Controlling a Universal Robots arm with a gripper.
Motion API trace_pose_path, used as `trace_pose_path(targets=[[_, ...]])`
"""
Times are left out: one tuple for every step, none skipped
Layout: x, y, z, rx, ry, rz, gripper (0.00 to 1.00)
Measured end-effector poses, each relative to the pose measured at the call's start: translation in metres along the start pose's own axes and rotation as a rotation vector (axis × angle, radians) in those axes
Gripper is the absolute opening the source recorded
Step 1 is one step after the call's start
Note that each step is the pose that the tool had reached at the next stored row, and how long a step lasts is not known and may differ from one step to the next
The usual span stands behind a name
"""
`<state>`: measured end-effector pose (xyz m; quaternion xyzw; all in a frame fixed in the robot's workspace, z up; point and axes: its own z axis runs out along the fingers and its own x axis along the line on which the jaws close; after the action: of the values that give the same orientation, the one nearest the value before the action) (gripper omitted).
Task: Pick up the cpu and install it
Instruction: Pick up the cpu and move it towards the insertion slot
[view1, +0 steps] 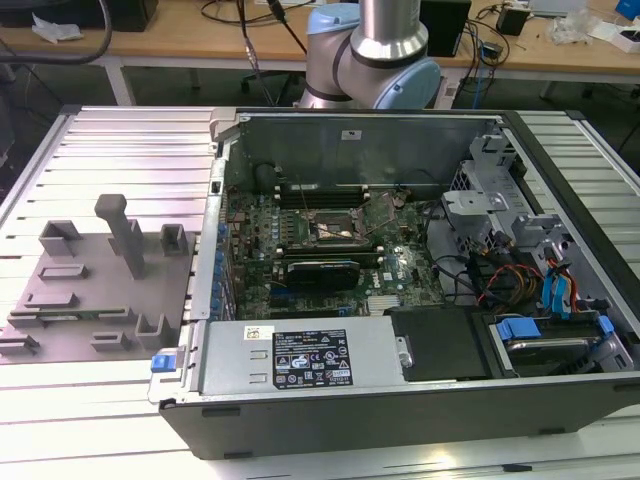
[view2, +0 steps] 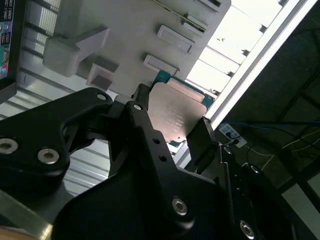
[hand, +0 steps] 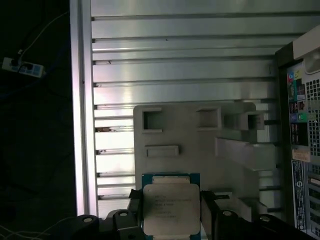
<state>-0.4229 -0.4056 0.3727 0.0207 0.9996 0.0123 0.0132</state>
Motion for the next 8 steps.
trace_pose_path(targets=[[-0.0001, 0.0001, -0.0023, 0.0, -0.0001, 0.0, 0.55], [-0.0002, 0.0003, -0.0057, 0.0, -0.0003, 0.0, 0.55], [-0.0002, 0.0004, -0.0079, 0.0, -0.0006, 0.0, 0.55], [-0.0003, 0.0006, -0.0105, 0.0, -0.0007, 0.0, 0.55], [-0.0004, 0.0008, -0.0137, 0.0001, -0.0009, 0.0, 0.55], [-0.0004, 0.0009, -0.0161, 0.0002, -0.001, 0.0, 0.55], [-0.0005, 0.0011, -0.0191, 0.0001, -0.0013, 0.0, 0.55], [-0.0005, 0.0012, -0.0217, 0.0002, -0.0014, 0.0, 0.55]])
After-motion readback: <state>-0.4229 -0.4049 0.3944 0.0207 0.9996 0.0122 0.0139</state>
